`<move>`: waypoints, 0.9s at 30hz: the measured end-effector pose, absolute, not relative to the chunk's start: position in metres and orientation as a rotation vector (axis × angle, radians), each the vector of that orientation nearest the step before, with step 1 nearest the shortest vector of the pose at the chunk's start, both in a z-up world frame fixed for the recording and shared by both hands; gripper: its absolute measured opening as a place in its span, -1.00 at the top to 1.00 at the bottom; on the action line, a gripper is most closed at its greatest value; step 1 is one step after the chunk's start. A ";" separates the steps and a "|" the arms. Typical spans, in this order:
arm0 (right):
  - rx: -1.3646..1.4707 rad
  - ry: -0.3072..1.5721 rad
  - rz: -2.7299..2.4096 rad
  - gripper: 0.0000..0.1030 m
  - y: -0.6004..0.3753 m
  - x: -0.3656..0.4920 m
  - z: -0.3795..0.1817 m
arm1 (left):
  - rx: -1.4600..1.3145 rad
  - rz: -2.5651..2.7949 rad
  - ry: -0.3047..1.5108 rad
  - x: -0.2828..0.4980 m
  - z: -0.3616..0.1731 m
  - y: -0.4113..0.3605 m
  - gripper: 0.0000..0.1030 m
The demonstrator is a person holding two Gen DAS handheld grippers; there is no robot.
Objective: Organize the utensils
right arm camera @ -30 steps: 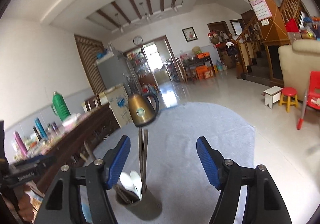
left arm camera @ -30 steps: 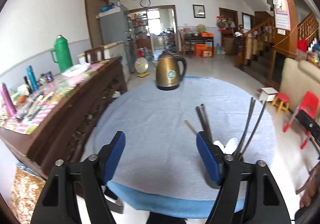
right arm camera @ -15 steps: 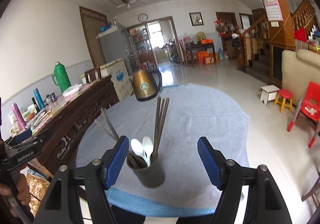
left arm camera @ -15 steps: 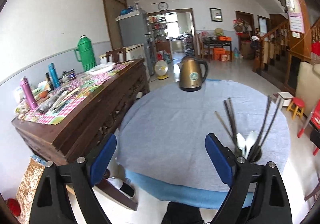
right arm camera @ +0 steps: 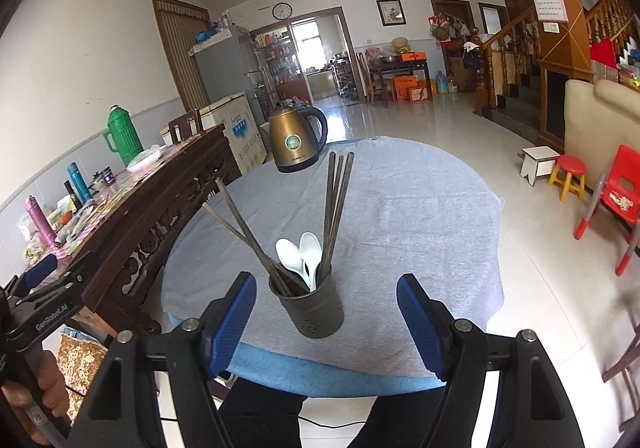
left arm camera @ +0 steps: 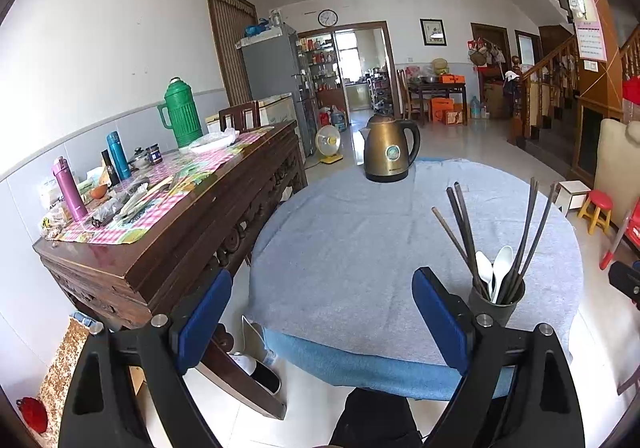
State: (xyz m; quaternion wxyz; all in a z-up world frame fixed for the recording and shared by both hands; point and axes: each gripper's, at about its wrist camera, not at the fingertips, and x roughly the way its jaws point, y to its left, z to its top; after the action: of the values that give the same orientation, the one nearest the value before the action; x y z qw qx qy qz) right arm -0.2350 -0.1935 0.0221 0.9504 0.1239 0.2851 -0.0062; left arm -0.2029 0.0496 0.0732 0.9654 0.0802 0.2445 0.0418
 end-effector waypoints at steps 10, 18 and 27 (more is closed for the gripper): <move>0.265 0.586 -0.014 -0.48 -0.189 -0.236 0.024 | 0.151 0.088 0.473 -0.212 0.077 0.048 -0.79; 0.252 0.575 -0.011 -0.48 -0.182 -0.238 0.026 | 0.151 0.089 0.474 -0.213 0.075 0.047 -0.79; 0.253 0.573 -0.010 -0.48 -0.180 -0.239 0.027 | 0.148 0.077 0.478 -0.214 0.072 0.046 -0.79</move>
State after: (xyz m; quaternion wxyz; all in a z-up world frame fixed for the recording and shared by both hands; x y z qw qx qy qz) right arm -0.2393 -0.1802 0.0267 0.9513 0.1245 0.2819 -0.0049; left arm -0.2138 0.0462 0.0716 0.9681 0.0732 0.2364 0.0382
